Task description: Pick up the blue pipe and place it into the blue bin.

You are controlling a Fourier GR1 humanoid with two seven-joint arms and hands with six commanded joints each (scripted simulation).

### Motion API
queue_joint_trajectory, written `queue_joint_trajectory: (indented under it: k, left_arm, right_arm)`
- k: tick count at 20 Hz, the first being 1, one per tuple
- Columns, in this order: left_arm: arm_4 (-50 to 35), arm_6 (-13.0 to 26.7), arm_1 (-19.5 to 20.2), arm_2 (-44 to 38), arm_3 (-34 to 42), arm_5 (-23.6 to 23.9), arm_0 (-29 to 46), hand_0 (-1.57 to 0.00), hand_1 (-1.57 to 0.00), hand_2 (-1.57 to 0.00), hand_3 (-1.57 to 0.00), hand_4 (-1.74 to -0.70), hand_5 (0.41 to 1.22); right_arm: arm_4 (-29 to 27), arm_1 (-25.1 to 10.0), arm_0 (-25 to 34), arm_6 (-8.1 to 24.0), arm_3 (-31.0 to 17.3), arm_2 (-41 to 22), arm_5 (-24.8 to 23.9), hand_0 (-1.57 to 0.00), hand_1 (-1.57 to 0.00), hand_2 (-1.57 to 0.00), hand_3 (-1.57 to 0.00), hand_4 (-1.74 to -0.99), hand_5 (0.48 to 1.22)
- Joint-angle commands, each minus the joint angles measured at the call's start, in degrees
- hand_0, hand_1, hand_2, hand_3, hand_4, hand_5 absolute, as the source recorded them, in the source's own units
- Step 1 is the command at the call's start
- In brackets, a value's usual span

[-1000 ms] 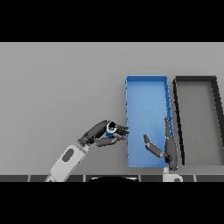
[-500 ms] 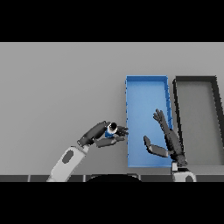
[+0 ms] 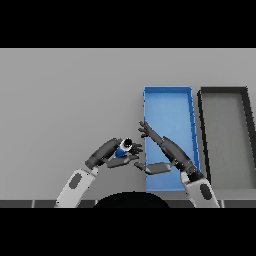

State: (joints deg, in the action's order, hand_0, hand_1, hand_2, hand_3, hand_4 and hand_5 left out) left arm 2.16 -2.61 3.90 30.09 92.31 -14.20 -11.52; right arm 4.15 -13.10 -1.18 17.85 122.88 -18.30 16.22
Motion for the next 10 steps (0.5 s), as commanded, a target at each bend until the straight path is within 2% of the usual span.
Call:
queue_joint_trajectory:
  k: [1,4,8,10]
  left_arm:
    - [-0.6,0.2,0.1,-0.5,0.7,-0.3,-0.1,-1.57,-1.57,-1.57,-1.57,-1.47,1.221]
    - [-0.5,0.5,0.0,-0.9,0.6,-1.2,0.2,-1.57,-1.57,-1.57,-1.57,-1.47,1.221]
    - [-0.9,0.4,-0.8,-1.6,0.4,-2.9,0.2,-1.57,-1.57,-1.57,-1.57,-1.48,1.221]
    - [-1.7,-0.1,-1.0,-2.2,-0.1,-4.2,0.4,-1.57,-1.57,-1.57,-1.57,-1.47,1.221]
  right_arm:
    - [-1.2,1.3,2.0,1.5,-0.7,-0.9,0.5,0.00,0.00,0.00,0.00,-1.232,0.525]
    - [-2.4,1.9,5.7,3.4,-2.2,-2.3,2.4,0.00,0.00,0.00,0.00,-1.214,0.520]
    - [-3.9,3.9,12.5,4.0,-4.1,-4.1,3.8,0.00,0.00,0.00,0.00,-1.192,0.514]
    - [-5.1,5.0,15.3,6.2,-4.9,-4.6,4.1,0.00,0.00,0.00,0.00,-1.200,0.514]
